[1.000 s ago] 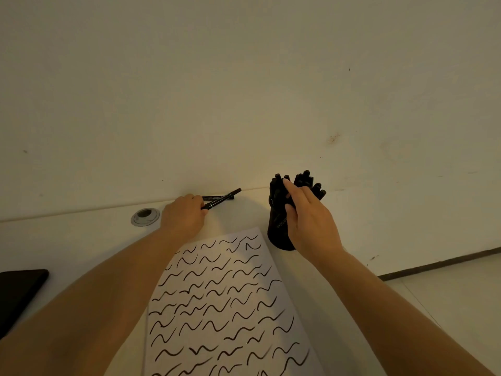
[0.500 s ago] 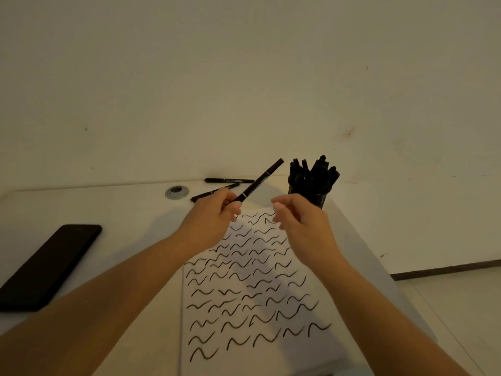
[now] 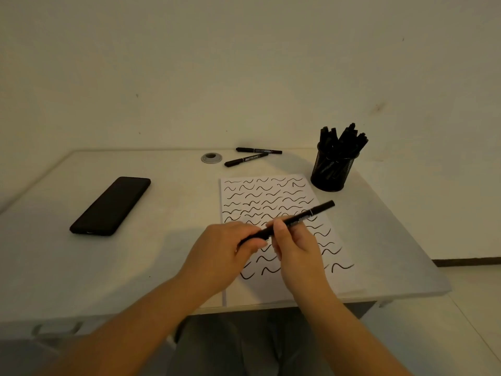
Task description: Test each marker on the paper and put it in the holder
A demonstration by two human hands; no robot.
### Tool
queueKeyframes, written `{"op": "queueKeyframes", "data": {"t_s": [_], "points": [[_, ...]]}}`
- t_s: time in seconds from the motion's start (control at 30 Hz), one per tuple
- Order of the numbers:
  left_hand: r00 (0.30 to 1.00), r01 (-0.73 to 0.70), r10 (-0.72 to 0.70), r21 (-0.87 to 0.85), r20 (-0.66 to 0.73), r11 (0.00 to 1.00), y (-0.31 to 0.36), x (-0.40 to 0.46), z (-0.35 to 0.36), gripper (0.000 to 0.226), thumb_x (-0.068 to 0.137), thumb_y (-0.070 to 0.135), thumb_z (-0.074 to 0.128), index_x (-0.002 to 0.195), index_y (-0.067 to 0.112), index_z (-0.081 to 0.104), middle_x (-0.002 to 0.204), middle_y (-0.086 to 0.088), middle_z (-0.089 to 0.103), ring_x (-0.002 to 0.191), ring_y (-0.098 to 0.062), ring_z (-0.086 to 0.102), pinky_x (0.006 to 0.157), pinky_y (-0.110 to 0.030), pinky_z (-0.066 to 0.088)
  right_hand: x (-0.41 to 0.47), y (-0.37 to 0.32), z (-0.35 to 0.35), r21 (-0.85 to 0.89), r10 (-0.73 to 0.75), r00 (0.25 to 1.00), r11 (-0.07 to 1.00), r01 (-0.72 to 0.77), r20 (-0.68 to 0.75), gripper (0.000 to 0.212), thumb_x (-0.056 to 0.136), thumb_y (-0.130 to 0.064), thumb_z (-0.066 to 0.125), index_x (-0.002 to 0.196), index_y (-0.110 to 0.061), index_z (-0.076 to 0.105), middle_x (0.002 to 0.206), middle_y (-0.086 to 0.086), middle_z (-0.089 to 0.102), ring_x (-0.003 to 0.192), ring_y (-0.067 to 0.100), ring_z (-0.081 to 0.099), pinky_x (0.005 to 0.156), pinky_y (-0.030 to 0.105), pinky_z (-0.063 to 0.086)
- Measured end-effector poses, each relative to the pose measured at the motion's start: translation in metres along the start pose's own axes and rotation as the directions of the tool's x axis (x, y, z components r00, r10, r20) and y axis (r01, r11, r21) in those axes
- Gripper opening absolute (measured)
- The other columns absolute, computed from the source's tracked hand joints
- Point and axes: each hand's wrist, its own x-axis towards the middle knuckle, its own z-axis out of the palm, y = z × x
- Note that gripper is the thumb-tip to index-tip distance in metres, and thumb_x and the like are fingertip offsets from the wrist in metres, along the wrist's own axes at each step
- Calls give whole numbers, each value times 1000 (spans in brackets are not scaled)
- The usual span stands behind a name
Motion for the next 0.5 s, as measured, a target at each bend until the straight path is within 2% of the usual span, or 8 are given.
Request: {"op": "queueKeyframes", "data": {"t_s": [0.07,0.2,0.3,0.37,0.4,0.47,0.5], "points": [[997,-44,48,59,-66,997,3,-15,-1,26,88,36,52,105,22,65,84,8,66,71,-3,58,65,-10,43,-11,-1,3,46,20,999,999,-19,-29,19,92,-23,45,79,-20,59,53,-8,49,47,-2,44,46,11,37],[974,-100,129,160,-184,982,8,-26,-2,26,85,33,55,99,15,68,79,-1,70,64,-15,64,57,-27,55,-22,-1,14,114,69,993,992,-58,-92,20,91,-26,46,78,-20,60,49,-10,47,45,-2,43,45,10,37],[970,-118,158,211,-186,970,9,-28,-7,26,81,31,56,93,13,70,74,0,70,58,-14,63,54,-23,53,-23,-4,17,163,137,978,980,-110,-160,20,92,-27,45,77,-21,58,55,-7,47,50,2,44,49,16,40],[968,-116,173,287,-183,951,-2,-33,-11,24,80,30,57,90,12,70,70,1,68,54,-12,61,54,-17,48,-15,-8,5,313,270,931,931,-188,-244,21,93,-30,44,78,-21,56,59,-4,43,53,8,41,54,23,39],[967,-92,158,305,-200,948,-8,-38,-14,25,83,30,56,90,11,70,69,1,68,53,-12,61,54,-15,45,-10,-11,-4,364,290,912,915,-175,-289,22,94,-31,43,78,-21,54,59,-4,41,52,7,39,54,23,38],[968,-14,75,247,-240,969,-20,-46,-19,34,90,38,46,93,13,68,73,3,68,58,-8,60,56,-13,43,-8,-12,-19,297,177,926,952,-75,-333,21,93,-31,45,77,-20,54,58,-4,41,48,3,37,50,20,37],[970,43,-3,158,-244,986,-25,-49,-20,40,89,46,39,95,17,66,77,6,68,62,-5,60,57,-13,45,-10,-11,-22,209,83,951,978,-20,-298,20,92,-29,47,76,-19,54,57,-4,43,46,2,37,46,18,37]]}}
